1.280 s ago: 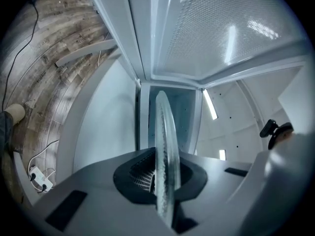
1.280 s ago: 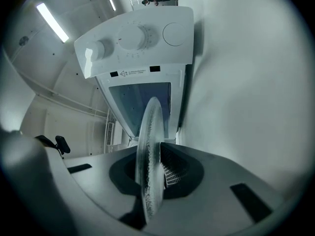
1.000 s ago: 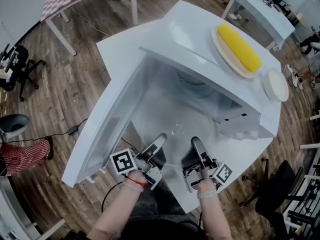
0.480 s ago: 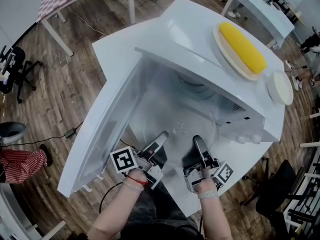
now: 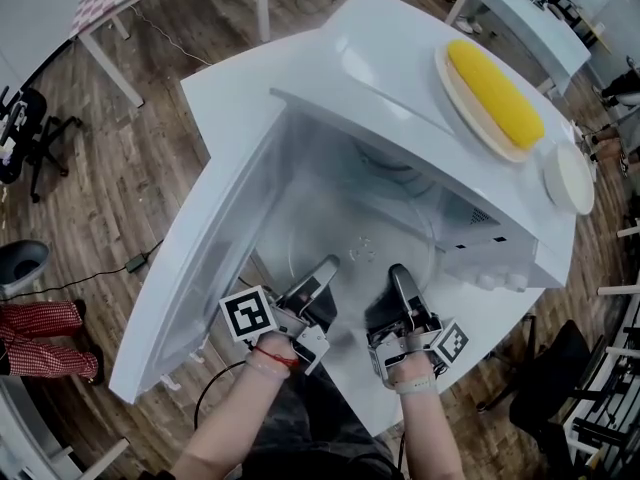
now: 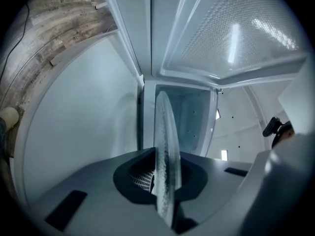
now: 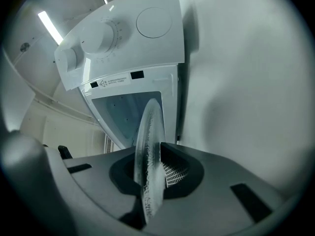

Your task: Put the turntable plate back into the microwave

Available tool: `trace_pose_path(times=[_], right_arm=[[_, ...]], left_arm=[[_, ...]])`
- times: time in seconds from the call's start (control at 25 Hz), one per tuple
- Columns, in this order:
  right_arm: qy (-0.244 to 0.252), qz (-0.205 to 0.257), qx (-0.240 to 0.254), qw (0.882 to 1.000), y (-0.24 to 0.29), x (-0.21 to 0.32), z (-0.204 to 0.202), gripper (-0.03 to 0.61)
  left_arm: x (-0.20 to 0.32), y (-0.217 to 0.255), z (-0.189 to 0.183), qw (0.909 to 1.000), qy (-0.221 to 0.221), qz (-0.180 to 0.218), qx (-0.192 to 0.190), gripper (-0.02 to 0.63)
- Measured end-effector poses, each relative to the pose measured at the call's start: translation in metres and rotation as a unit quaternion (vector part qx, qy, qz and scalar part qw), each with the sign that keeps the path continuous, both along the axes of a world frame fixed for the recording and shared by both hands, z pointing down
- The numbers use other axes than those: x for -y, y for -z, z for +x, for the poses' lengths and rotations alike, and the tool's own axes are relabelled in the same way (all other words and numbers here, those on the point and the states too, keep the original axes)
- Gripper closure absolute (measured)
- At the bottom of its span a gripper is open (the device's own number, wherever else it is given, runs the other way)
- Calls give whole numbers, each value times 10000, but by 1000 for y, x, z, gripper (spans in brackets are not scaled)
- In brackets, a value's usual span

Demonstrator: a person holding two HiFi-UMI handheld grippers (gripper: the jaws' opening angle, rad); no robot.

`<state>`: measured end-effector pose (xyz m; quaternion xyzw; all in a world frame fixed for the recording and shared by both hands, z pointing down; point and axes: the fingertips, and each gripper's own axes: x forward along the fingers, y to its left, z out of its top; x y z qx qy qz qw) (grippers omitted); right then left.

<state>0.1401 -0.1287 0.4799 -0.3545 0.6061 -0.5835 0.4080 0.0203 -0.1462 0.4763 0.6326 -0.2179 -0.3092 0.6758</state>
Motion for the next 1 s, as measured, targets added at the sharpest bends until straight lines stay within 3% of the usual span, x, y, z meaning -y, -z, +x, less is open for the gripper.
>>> trace_pose_path(times=[1.0], right_arm=[[-270,-206,112,9994,-5,22,10,535]], left_arm=[[21,-3,8,9993,169,-257,-188,581]])
